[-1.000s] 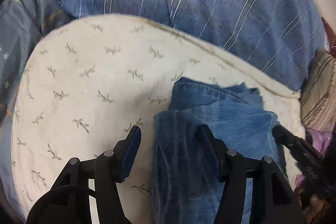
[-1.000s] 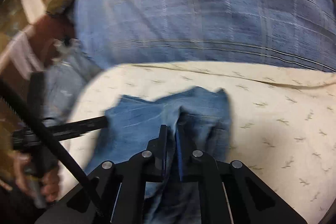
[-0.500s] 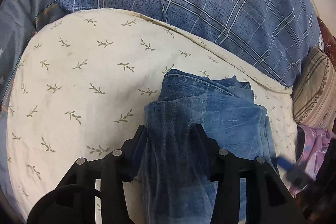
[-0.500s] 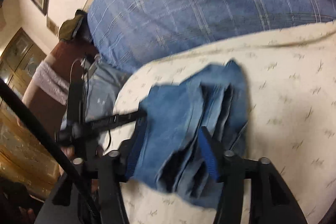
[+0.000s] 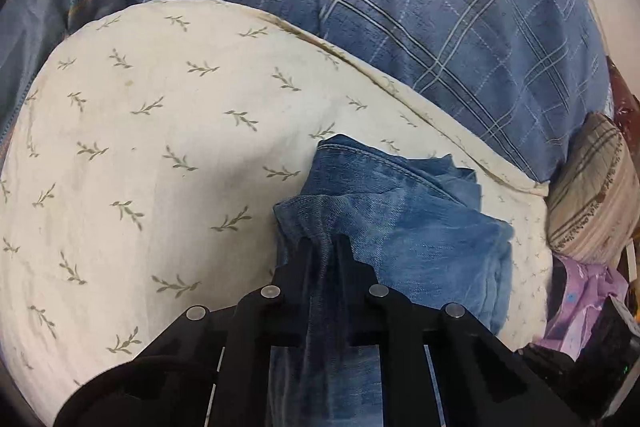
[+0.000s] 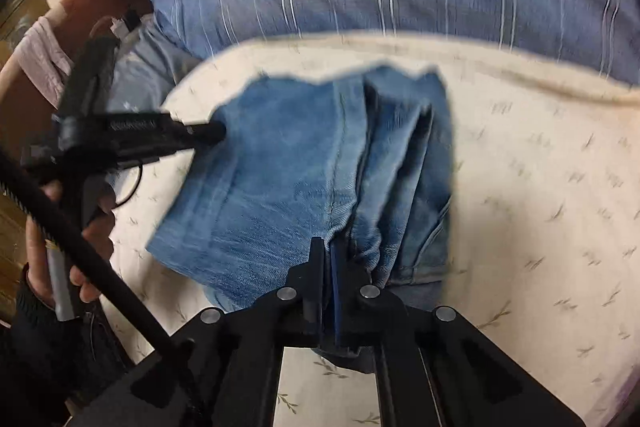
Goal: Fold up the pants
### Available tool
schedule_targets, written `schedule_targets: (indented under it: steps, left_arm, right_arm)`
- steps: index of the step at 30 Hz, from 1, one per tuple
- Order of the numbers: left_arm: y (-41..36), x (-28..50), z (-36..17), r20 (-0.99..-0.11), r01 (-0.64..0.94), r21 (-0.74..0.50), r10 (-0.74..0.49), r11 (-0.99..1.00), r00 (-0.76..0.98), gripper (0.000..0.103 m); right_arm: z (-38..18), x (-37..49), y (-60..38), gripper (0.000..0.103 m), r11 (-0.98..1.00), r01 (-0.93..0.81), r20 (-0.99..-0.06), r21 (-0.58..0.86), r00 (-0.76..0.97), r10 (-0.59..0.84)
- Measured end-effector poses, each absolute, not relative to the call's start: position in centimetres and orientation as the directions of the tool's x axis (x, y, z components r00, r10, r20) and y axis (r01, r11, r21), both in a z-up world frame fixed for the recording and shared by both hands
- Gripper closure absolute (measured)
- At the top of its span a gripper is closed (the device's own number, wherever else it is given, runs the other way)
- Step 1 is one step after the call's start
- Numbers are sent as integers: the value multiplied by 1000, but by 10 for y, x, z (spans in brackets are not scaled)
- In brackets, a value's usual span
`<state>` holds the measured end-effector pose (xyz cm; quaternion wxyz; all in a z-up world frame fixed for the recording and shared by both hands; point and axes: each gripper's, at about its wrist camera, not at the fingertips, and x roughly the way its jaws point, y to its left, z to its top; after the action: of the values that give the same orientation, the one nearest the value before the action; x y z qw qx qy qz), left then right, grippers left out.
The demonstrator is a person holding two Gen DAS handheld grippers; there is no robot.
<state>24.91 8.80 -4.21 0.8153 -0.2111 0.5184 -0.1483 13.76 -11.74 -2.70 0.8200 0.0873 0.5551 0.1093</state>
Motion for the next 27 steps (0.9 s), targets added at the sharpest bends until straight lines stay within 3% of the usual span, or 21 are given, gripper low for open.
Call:
schedule_targets:
  steps: [1,2,3,4,5,6,12,15,18,19,21,22,23,27]
  left_arm:
    - [89,247,-37,-782,31,-492,-458,870,424,88]
    - [89,246,-33,-777,34,-492,-457,870,434,78]
    - [91,244,-28,-765,41,-495,-458,868,452,64]
    - [90,243,-23,-758,44,-490,-451,870,471,55]
    - [91,242,-20,-755,42,-476,-433,879,492,45]
    - [91,242,-18,-756,40,-461,-416,887,506,44]
    - [79,264,-38,-783,44,-497,-469,867,409,45]
    - [71,278,-39,-787,76,-486,-474,870,395,40]
    - [71,284,-41,-778,67,-499,-481,864,404,50]
    - [71,284,-39,-764,64,-521,-499,851,410,54]
    - [69,280,-34,-742,78,-538,-516,839,429,71]
    - [68,277,-30,-735,85,-536,-514,840,443,76]
    - [70,272,-24,-716,100,-545,-524,832,461,81]
    - [80,269,-17,-668,102,-587,-552,803,500,80]
  right_arm:
    - [-24,138,-116,94,961,-101,-886,257,371,276]
    - [-17,137,-115,89,956,-123,-872,266,393,293]
    - [-10,136,-117,69,945,-140,-850,297,412,328]
    - [-2,135,-123,39,922,-156,-811,353,441,385]
    - [2,134,-127,18,913,-156,-786,377,467,404]
    - [5,134,-134,16,908,-139,-761,396,505,408]
    - [-25,176,-185,16,882,30,-782,470,478,401]
    - [-54,206,-199,17,842,91,-784,531,432,447]
    - [-80,218,-204,22,787,143,-763,601,395,511]
    - [-84,218,-203,28,773,151,-754,616,396,524]
    - [-80,216,-198,48,806,128,-772,578,407,489]
    - [-77,216,-197,65,813,116,-773,570,410,484]
    - [-71,216,-196,74,826,110,-780,553,417,467]
    - [-58,217,-188,76,869,63,-785,491,464,410]
